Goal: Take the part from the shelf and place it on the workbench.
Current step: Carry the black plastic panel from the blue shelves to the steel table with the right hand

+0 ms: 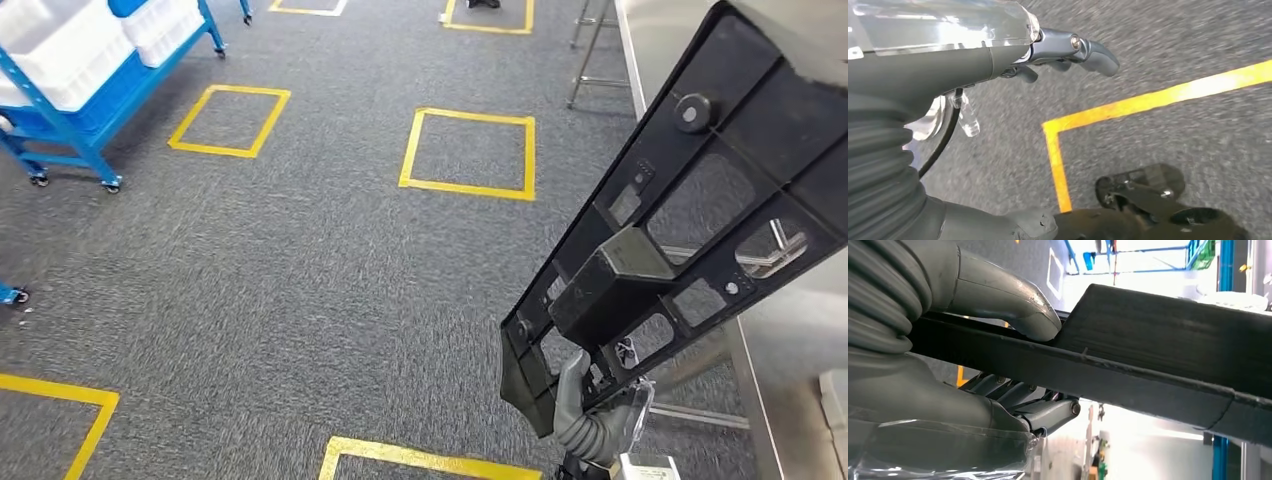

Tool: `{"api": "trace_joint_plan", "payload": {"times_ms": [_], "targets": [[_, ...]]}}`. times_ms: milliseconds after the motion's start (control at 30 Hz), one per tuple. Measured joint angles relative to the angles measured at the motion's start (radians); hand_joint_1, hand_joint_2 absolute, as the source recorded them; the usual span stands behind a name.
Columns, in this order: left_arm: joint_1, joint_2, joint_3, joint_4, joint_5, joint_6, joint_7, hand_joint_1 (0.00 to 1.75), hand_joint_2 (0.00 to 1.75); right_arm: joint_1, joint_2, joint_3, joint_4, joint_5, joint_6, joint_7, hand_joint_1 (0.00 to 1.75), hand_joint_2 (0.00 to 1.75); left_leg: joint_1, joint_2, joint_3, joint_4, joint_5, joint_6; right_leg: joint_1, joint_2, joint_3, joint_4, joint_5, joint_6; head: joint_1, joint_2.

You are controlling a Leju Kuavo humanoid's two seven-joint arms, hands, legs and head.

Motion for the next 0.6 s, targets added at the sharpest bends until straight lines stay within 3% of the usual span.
{"api": "trace_joint_plan", "payload": {"times_ms": [67,133,200,267,300,333,367,433,500,567,600], "targets": [[-0.004,-0.001,-0.001,0.000,-0.001,0.000,-0.001,0.00,1.75,0.002,0.001,0.000,0.000,0.000,-0.001,-0.001,1.75,1.75,0.000,0.019,0.002,-0.010,0.007,0.007,-0.003,0.020,-0.008,-0.002,0.007,0.015,0.000,0.000],[-0.004,-0.002,-0.001,0.000,-0.003,0.001,0.000,0.00,1.75,0.004,0.001,-0.001,0.000,0.000,-0.004,-0.003,1.75,1.75,0.003,0.049,0.007,-0.026,0.018,0.018,0.000,-0.019,-0.021,0.019,-0.012,0.022,0.003,0.000],[0.000,-0.002,-0.002,0.000,-0.006,0.003,0.002,0.00,1.75,0.004,0.001,-0.002,0.000,0.000,-0.006,-0.006,1.75,1.75,0.002,0.082,0.008,-0.034,0.023,0.027,0.002,-0.085,-0.061,0.108,-0.070,0.026,0.007,0.000],[0.002,-0.002,-0.003,0.000,-0.010,0.005,0.004,0.00,1.75,0.004,0.001,-0.002,0.000,0.001,-0.006,-0.007,1.75,1.75,-0.001,0.116,0.006,-0.034,0.023,0.030,-0.003,-0.109,-0.110,0.218,-0.118,0.033,0.009,0.000],[0.002,-0.002,-0.005,0.000,-0.013,0.006,0.006,0.00,1.75,0.005,0.001,-0.002,0.001,0.001,-0.007,-0.008,1.75,1.75,-0.002,0.131,0.006,-0.033,0.021,0.029,-0.005,-0.114,-0.118,0.240,-0.120,0.036,0.009,0.000],[0.001,-0.002,-0.006,0.000,-0.015,0.009,0.008,0.00,1.75,0.007,0.001,-0.003,0.001,0.001,-0.008,-0.009,1.75,1.75,-0.002,0.146,0.006,-0.033,0.020,0.027,-0.007,-0.120,-0.108,0.228,-0.105,0.039,0.009,0.000],[0.001,-0.002,-0.008,0.000,-0.017,0.012,0.009,0.00,1.75,0.008,0.001,-0.003,0.001,0.001,-0.009,-0.010,1.75,1.75,-0.001,0.159,0.007,-0.031,0.018,0.025,-0.009,-0.128,-0.080,0.182,-0.078,0.040,0.009,0.000],[0.000,-0.002,-0.011,0.000,-0.021,0.017,0.011,0.00,1.75,0.009,0.001,-0.004,0.001,0.001,-0.011,-0.013,1.75,1.75,-0.004,0.182,0.010,-0.026,0.010,0.015,-0.008,-0.173,-0.007,0.055,-0.032,0.038,0.009,0.000],[-0.001,-0.002,-0.015,0.000,-0.027,0.021,0.011,0.00,1.75,0.010,0.002,-0.004,0.000,0.001,-0.011,-0.014,1.75,1.75,-0.009,0.199,0.015,-0.022,0.003,0.003,-0.002,-0.203,0.026,-0.006,-0.023,0.028,0.007,0.000],[-0.004,-0.001,-0.020,0.000,-0.037,0.024,0.012,0.00,1.75,0.013,0.004,-0.007,0.000,0.001,-0.012,-0.016,1.75,1.75,-0.009,0.217,0.022,-0.022,-0.001,-0.006,0.002,-0.187,0.025,-0.008,-0.023,0.017,0.006,0.000],[-0.006,-0.001,-0.023,0.000,-0.044,0.026,0.013,0.00,1.75,0.017,0.005,-0.009,0.000,0.001,-0.013,-0.016,1.75,1.75,-0.006,0.215,0.024,-0.019,-0.006,-0.012,0.001,-0.177,0.025,-0.011,-0.021,0.012,0.006,0.000]]}}
